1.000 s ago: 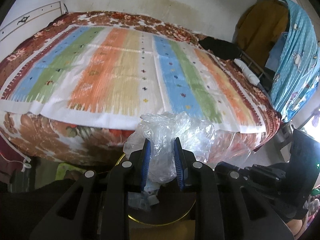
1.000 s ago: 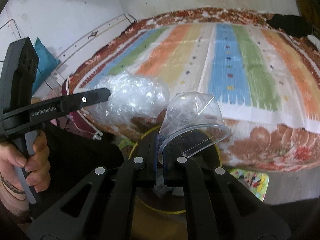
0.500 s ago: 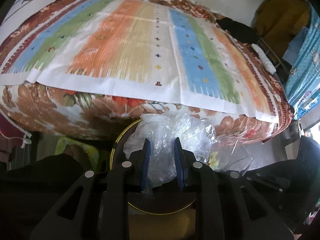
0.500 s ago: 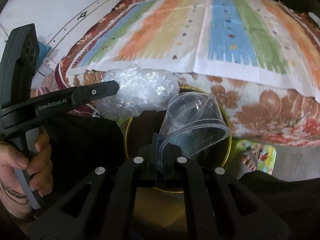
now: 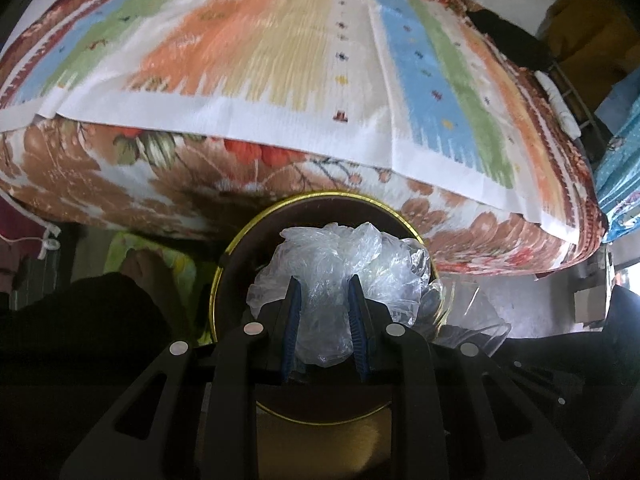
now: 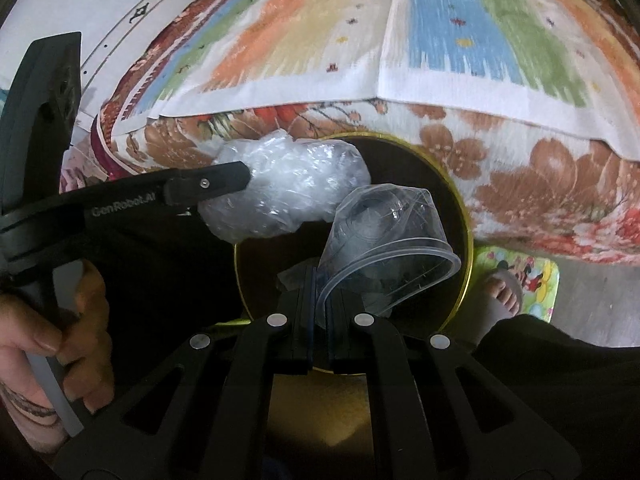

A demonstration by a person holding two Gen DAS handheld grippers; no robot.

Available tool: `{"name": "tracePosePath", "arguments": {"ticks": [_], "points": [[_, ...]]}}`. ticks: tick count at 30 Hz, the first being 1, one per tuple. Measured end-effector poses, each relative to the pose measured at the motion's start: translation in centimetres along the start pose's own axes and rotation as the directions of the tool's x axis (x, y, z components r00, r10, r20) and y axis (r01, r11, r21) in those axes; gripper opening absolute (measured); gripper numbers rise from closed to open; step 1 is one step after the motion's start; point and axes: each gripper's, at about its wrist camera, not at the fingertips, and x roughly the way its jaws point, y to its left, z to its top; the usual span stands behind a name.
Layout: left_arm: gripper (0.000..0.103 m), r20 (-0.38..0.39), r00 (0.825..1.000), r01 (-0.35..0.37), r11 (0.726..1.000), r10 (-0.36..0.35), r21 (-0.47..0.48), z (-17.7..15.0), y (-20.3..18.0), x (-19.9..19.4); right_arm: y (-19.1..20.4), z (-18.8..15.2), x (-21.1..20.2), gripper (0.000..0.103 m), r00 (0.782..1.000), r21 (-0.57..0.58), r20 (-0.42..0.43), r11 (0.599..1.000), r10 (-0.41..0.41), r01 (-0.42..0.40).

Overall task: Collect trash
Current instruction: 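Open both tools to drop the bag and cup into the bin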

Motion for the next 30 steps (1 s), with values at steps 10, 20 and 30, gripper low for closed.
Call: {"name": "tracePosePath", "arguments": {"ticks": [10, 20, 30], "points": [[0.022, -0.12, 0.993, -0.005, 0.994, -0.009, -0.109, 0.6, 0.8, 3.5, -1.2, 1.1, 4.1, 0.004, 0.992, 0.096, -0.127, 0.995, 0.029, -0.017], [0.036, -0.191, 0.981, -0.009, 0.961, -0.045, -0.276, 1.4, 3.5, 6.0, -3.8, 1.9, 6.0, 0.034, 0.987, 0.279, -0.155, 0.96, 0.051, -0.006], [0.036, -0.114, 0.992, 0.037, 0.981, -0.06, -0.19, 2.0, 1.4, 3.8, -3.5, 3.0, 4.8, 0.036, 0.995, 0.257, -0.09, 0.966, 0.049, -0.024]]}}
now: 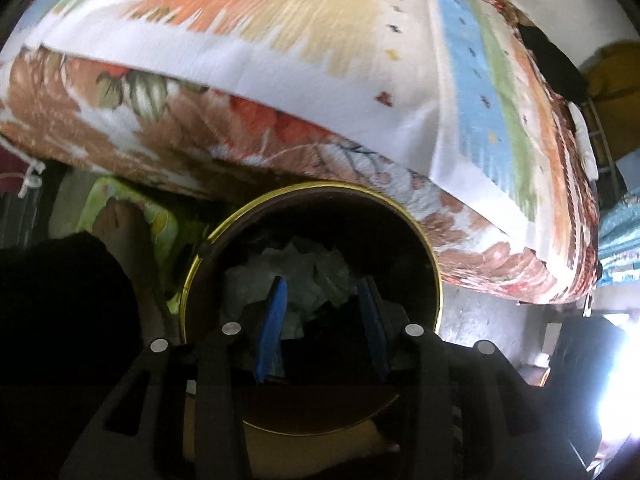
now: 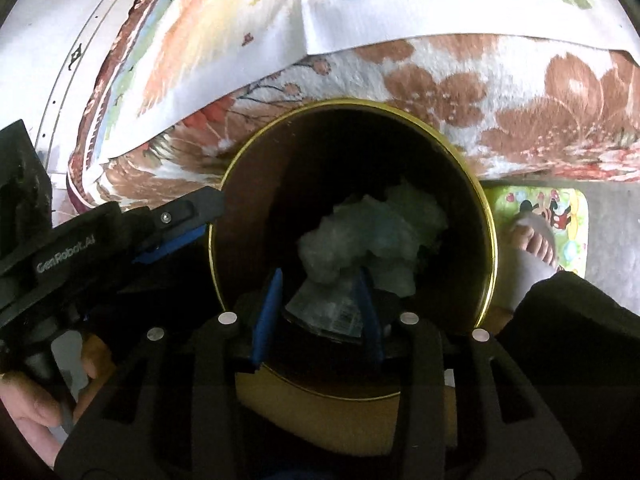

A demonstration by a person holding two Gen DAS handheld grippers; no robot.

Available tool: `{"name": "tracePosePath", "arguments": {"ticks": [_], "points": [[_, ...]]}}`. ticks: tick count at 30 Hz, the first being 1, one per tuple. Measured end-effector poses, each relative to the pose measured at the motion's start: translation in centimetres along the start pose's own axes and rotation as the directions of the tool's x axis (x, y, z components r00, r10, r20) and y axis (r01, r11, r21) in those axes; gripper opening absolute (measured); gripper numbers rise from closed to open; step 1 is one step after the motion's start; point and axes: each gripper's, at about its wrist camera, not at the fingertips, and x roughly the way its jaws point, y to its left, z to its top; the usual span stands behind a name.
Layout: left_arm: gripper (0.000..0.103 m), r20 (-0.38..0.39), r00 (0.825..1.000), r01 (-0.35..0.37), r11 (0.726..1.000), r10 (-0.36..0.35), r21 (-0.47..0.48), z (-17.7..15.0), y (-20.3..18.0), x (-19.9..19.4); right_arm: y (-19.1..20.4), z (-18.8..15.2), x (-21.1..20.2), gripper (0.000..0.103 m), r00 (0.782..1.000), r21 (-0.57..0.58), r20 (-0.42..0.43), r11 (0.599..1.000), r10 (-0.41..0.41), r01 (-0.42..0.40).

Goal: Collect trash

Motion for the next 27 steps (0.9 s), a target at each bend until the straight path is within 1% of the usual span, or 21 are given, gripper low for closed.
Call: {"name": "tracePosePath", "arguments": {"ticks": [2, 6, 7, 8, 12, 14, 19, 24, 27], "points": [[0.037, 0.013, 1.0, -0.006, 1.0, 0.006, 0.022, 0.0, -0.3, -0.5, -0.1, 0.0, -0.6, 0.036, 1.0, -0.002, 0.021, 1.0, -0.015, 0.015], [0.038, 0.037, 0.999, -0.021, 0.999, 0.02, 0.025, 0.4, 0.1, -1.8, -0.1, 0.2, -2.1, 0.036, 0.997, -0.017, 0.063, 0.999, -0.04, 0.041], [0.04, 0.042, 0.999, -0.022, 0.999, 0.021, 0.035, 0.4, 0.1, -2.2, -0.1, 0.3, -2.4, 0.039, 0.996, -0.022, 0.074, 0.999, -0.046, 0.048], [0.042, 0.048, 0.999, -0.025, 0.998, 0.022, 0.049, 0.5, 0.0, -2.6, 0.0, 0.4, -2.9, 0.042, 0.994, -0.032, 0.095, 0.998, -0.058, 0.061], [0.046, 0.095, 0.995, -0.043, 0.992, 0.032, 0.118, 0.2, -1.0, -4.5, 0.4, 0.3, -4.6, 0.042, 0.985, -0.065, 0.152, 0.993, -0.085, 0.096], [0.051, 0.115, 0.993, -0.053, 0.987, 0.036, 0.153, -0.1, -1.5, -5.3, 0.7, 0.0, -5.4, 0.046, 0.98, -0.088, 0.176, 0.99, -0.096, 0.113], [0.052, 0.139, 0.989, -0.078, 0.971, 0.047, 0.224, -1.1, -2.2, -6.5, 1.6, -1.1, -7.1, 0.05, 0.965, -0.143, 0.24, 0.979, -0.109, 0.146], [0.056, 0.16, 0.987, -0.071, 0.957, 0.027, 0.281, -2.4, -2.6, -8.2, 2.2, -2.3, -9.0, 0.055, 0.951, -0.182, 0.295, 0.971, -0.097, 0.156], [0.061, 0.189, 0.982, -0.067, 0.948, 0.008, 0.311, -3.3, -2.7, -9.7, 2.6, -3.1, -10.3, 0.057, 0.94, -0.218, 0.33, 0.962, -0.087, 0.166]]}}
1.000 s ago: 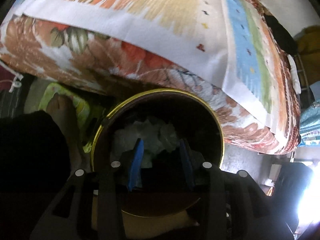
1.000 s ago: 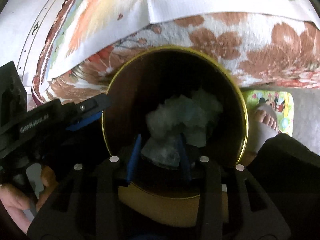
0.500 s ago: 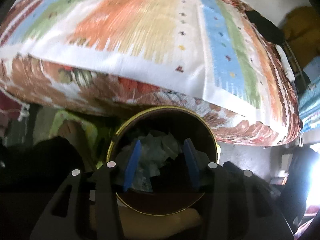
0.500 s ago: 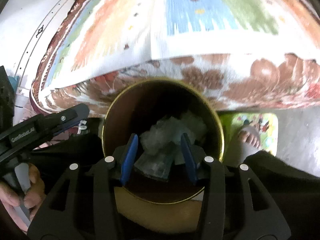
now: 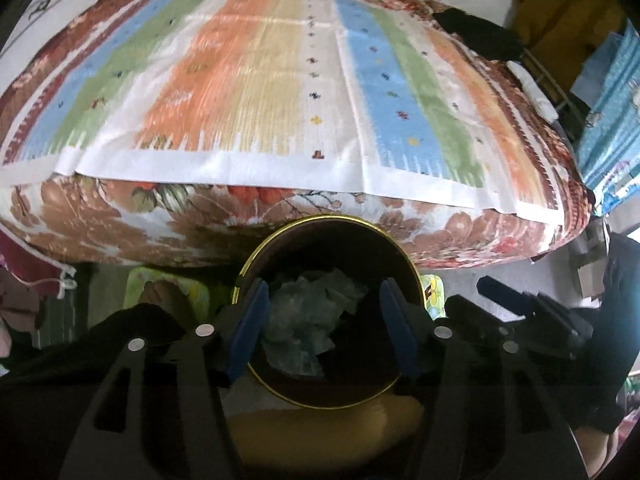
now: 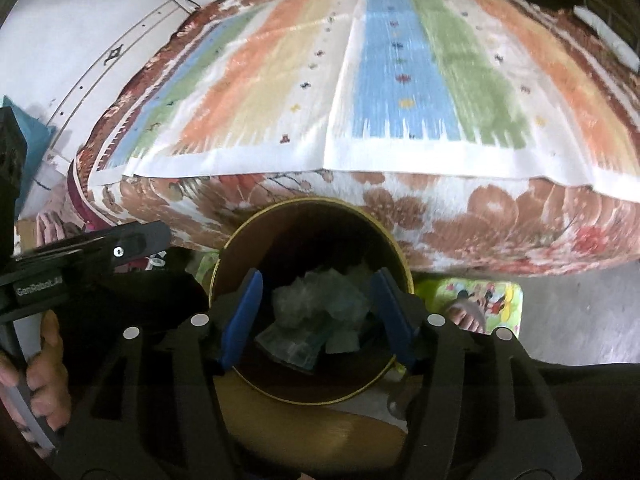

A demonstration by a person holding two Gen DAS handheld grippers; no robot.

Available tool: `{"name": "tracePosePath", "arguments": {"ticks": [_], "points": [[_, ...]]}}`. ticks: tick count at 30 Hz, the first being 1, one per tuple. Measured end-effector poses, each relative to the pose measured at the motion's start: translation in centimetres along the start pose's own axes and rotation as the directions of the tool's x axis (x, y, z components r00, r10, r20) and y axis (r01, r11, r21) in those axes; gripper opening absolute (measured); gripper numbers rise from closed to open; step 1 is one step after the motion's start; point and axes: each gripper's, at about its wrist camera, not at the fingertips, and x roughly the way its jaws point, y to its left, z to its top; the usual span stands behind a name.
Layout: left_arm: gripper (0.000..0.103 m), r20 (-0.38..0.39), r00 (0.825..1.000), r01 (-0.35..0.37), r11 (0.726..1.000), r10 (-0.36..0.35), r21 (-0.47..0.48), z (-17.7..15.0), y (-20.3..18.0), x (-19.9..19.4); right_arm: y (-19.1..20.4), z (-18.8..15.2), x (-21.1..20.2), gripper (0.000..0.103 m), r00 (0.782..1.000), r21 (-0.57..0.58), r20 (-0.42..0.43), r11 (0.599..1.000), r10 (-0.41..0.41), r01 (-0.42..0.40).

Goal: Collect trash

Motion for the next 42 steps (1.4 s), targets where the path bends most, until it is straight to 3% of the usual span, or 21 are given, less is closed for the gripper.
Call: {"name": "tracePosePath", "arguments": {"ticks": [4, 8, 12, 15, 17, 29, 42], "points": [[0.068, 0.058, 0.998, 0.022, 0.999, -0.025, 0.044, -1.1, -0.7, -1.9, -0.4, -0.8, -1.9, 0.061, 0.999, -0.001, 0.043, 1.0, 0.017, -0.017], [0.077, 0.108, 0.994, 0.022, 0.994, -0.033, 0.11, -3.1, -1.4, -3.3, -0.3, -2.4, -3.6, 0.072, 0.997, -0.017, 0.056, 0.998, 0.06, -0.059], [0.084, 0.125, 0.991, 0.025, 0.992, -0.04, 0.126, -5.2, -0.9, -3.8, 0.3, -4.4, -4.8, 0.075, 0.994, -0.053, 0.087, 0.997, 0.062, -0.058], [0.097, 0.164, 0.985, 0.026, 0.99, -0.049, 0.136, -6.6, -0.3, -4.0, 1.0, -5.6, -5.5, 0.086, 0.991, -0.084, 0.118, 0.995, 0.068, -0.058], [0.097, 0.212, 0.977, 0.002, 0.987, -0.036, 0.16, -7.5, -0.4, -4.5, 1.5, -6.3, -5.9, 0.094, 0.988, -0.109, 0.138, 0.992, 0.072, -0.058], [0.097, 0.188, 0.98, 0.041, 0.991, -0.064, 0.125, -7.7, 0.1, -3.6, 2.2, -6.8, -5.6, 0.094, 0.979, -0.137, 0.173, 0.987, 0.107, -0.084], [0.097, 0.227, 0.974, -0.02, 0.988, -0.015, 0.151, -8.1, -0.7, -3.9, 2.4, -7.1, -5.6, 0.094, 0.977, -0.142, 0.189, 0.987, 0.102, -0.075]]}}
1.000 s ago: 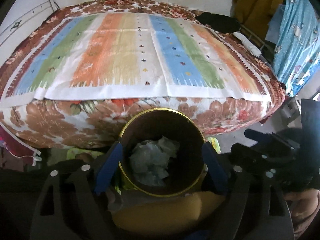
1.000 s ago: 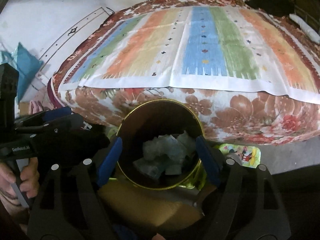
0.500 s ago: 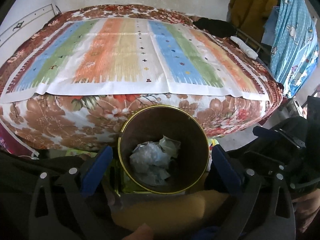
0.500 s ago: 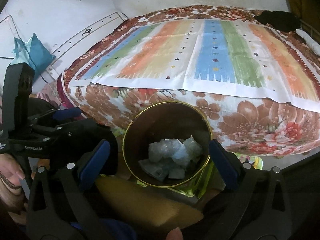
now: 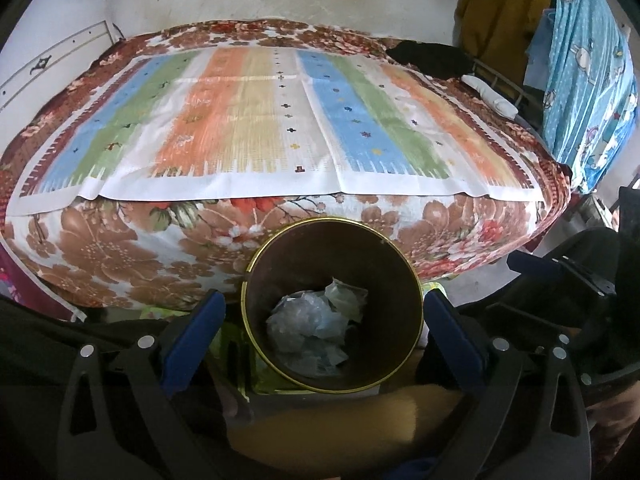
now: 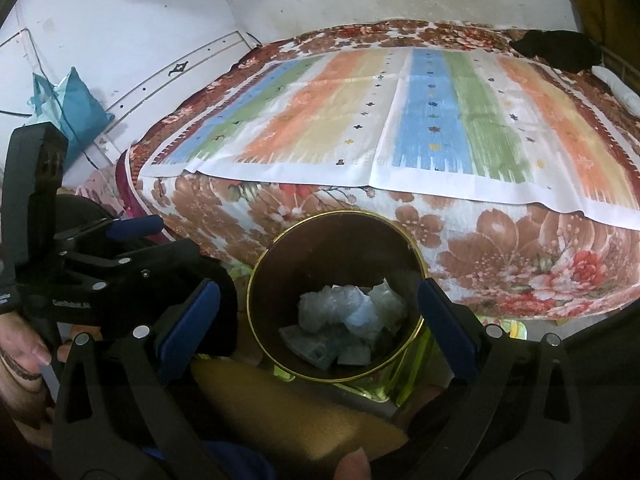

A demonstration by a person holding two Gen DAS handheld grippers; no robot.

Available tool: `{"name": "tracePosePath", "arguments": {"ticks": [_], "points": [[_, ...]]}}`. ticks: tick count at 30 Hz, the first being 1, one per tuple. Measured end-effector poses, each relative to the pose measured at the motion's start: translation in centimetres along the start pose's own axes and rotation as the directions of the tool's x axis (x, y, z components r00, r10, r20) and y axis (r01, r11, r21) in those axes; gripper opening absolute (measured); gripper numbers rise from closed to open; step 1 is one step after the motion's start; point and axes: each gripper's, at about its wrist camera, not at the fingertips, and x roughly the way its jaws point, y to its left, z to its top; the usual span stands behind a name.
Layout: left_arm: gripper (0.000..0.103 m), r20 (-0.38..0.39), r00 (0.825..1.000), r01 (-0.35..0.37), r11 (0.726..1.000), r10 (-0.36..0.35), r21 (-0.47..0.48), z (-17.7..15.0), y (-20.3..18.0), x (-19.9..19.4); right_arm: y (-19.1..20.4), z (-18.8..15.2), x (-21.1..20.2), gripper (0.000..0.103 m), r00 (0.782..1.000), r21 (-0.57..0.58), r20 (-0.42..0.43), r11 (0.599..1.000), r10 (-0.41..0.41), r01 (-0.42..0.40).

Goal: Collect trash

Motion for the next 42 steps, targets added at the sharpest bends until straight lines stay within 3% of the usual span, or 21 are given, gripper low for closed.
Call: {"name": "tracePosePath", "arguments": {"ticks": [42], "points": [[0.097, 0.002, 1.0, -0.008, 1.0, 0.008, 0.0, 0.02, -0.14, 0.03, -0.61, 0.0, -0.21, 0.094, 0.999, 0.037, 0.017, 0.999, 0.037, -0.038]]}}
